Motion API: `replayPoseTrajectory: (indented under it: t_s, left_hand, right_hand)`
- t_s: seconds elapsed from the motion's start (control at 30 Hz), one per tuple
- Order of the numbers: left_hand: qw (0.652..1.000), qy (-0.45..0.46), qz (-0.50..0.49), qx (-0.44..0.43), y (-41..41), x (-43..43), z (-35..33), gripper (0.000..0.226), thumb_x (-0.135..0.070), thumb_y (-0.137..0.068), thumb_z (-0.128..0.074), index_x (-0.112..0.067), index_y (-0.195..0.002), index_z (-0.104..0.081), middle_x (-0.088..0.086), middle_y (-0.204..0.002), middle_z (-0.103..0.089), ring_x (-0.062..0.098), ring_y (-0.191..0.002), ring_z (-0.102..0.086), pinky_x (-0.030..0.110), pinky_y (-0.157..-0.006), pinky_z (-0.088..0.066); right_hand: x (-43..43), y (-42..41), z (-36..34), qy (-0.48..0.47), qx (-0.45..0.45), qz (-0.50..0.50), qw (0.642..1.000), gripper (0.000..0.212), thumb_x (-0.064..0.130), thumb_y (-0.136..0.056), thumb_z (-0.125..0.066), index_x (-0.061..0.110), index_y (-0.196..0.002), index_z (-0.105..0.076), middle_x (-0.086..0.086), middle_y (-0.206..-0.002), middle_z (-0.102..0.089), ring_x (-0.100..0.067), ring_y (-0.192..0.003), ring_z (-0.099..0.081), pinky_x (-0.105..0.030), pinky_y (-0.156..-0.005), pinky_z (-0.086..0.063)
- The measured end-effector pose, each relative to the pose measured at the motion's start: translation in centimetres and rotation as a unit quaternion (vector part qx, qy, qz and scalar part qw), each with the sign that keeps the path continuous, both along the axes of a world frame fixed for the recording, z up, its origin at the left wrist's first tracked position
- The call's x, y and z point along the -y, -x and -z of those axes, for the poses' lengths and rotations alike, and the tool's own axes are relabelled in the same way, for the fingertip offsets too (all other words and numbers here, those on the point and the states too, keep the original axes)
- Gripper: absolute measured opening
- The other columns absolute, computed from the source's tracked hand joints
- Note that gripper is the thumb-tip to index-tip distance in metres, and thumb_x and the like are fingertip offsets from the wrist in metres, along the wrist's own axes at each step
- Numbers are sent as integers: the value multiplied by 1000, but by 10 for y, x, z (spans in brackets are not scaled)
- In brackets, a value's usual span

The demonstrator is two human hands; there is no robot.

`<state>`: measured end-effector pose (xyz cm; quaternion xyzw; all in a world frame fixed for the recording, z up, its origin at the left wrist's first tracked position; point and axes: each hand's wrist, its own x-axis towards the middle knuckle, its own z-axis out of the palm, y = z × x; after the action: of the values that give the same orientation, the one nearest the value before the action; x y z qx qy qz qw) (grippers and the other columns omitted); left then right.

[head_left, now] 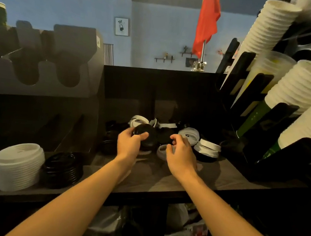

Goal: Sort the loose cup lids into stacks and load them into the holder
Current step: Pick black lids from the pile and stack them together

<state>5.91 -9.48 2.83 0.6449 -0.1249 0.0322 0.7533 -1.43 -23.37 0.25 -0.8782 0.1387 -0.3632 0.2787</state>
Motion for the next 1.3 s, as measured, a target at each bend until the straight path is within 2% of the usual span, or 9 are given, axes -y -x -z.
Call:
replayPoseTrajectory:
  t_s: [0.2,0.4,0.53,0.63,0.77,0.9,1.03,1.23,1.3]
  left_hand:
    - [986,117,-113,-46,-29,-1,7,12,-7,-87,-70,-12,-98,-71,4,-88,-71,13,-79,-66,24,-67,-51]
    - [966,170,-161,-112,-42,-5,12,32,-11,-88,-67,-12,-120,-68,10,-111,-67,27,-104,-64,40,-94,-54]
    - [976,135,-135,-102,-39,-3,13,27,-10,-91,-65,-19,-117,-64,5,-110,-62,19,-96,-60,30,-77,-50]
    - [983,114,-116,-82,-34,-1,12,23,-6,-91,-64,-17,-111,-67,0,-101,-62,9,-85,-56,22,-63,-44]
    - [986,106,-108,-75,-35,-2,11,21,-1,-85,-66,-17,-99,-71,8,-105,-68,15,-89,-61,25,-67,-45]
    - [984,127,-98,-77,-32,-5,9,25,1,-86,-63,-17,-101,-70,6,-100,-67,23,-96,-64,35,-80,-54]
    - [974,167,-106,-110,-36,-11,7,28,-2,-89,-61,-19,-111,-69,-4,-99,-61,11,-88,-56,26,-70,-47]
    - [979,140,-104,-103,-34,-9,11,30,-4,-88,-63,-15,-114,-71,0,-104,-63,17,-96,-59,29,-78,-50]
    - [978,142,-104,-108,-34,-9,10,30,-5,-88,-63,-16,-114,-71,-2,-103,-63,18,-99,-59,32,-84,-51]
  right_hand:
    - [-3,-29,4,244,-17,1,970,47,24,-91,-58,17,-137,-49,-7,-139,-43,-26,-129,-39,-38,-106,-36]
    - [-6,-56,-5,269,-135,-103,948,74,42,-93,-59,25,-157,-24,3,-165,-17,-18,-151,-8,-30,-120,-3]
    - [2,-55,-3,241,-124,-94,958,58,45,-94,-58,28,-147,-42,1,-146,-48,-19,-136,-34,-32,-112,-26]
    - [4,-53,-4,238,-111,-67,963,55,40,-94,-60,25,-144,-45,0,-135,-53,-22,-126,-40,-33,-104,-32]
    - [9,-54,1,196,-108,-73,972,33,38,-90,-67,25,-121,-63,3,-121,-55,-18,-115,-46,-30,-91,-39]
    - [12,-48,0,105,-88,-68,988,11,30,-95,-62,24,-101,-55,2,-102,-60,-18,-90,-60,-39,-76,-52]
    - [7,-46,0,167,-152,-92,970,46,38,-95,-59,30,-139,-48,3,-134,-55,-21,-119,-54,-38,-98,-47]
    - [4,-40,-4,203,-144,-98,963,39,51,-88,-67,23,-114,-60,4,-134,-51,-18,-122,-46,-28,-98,-36]
    - [1,-40,-5,210,-163,-104,958,52,56,-88,-63,23,-127,-54,1,-149,-43,-20,-136,-37,-32,-110,-30]
